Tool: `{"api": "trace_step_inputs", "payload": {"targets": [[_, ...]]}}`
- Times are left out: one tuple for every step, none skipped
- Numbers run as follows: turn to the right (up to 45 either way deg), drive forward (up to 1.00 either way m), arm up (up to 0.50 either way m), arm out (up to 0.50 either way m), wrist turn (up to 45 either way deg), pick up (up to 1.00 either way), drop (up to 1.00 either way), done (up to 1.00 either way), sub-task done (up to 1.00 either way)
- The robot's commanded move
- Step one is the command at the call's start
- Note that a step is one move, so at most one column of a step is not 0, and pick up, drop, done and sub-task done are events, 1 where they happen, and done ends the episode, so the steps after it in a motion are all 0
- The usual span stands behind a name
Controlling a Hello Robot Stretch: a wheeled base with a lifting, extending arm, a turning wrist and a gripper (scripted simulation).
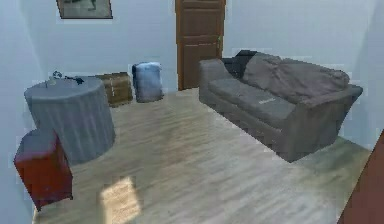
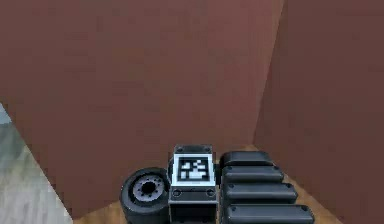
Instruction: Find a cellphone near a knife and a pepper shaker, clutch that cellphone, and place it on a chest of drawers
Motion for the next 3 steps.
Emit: {"api": "trace_step_inputs", "payload": {"targets": [[0.0,0.65,0.00,0.00,0.0,0.00,0.00,0.00,0.00],[-30.0,0.00,0.00,0.00,0.0,0.00,0.00,0.00,0.00],[-3.0,0.00,0.00,0.00,0.0,0.00,0.00,0.00,0.00]]}}
